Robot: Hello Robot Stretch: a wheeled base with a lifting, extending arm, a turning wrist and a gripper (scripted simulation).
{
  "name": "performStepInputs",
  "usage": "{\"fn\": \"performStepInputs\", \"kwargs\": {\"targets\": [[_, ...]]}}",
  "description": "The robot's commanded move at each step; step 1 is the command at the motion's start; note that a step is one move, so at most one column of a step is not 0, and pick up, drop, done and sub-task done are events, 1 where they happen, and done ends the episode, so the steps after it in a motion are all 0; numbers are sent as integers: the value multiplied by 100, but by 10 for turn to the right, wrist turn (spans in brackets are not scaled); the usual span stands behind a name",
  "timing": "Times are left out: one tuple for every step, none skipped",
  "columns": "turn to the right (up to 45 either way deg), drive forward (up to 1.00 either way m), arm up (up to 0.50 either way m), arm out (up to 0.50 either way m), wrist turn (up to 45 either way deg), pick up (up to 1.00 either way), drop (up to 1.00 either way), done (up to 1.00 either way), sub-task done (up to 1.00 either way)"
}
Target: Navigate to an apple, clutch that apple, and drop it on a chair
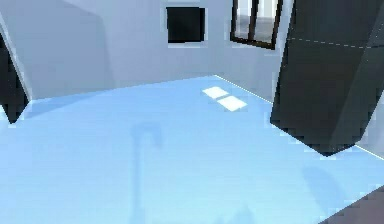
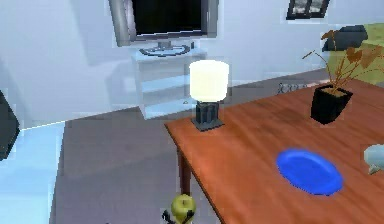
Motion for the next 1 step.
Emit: {"fn": "performStepInputs", "kwargs": {"targets": [[0,0,0,0,0,0,100,0,0]]}}
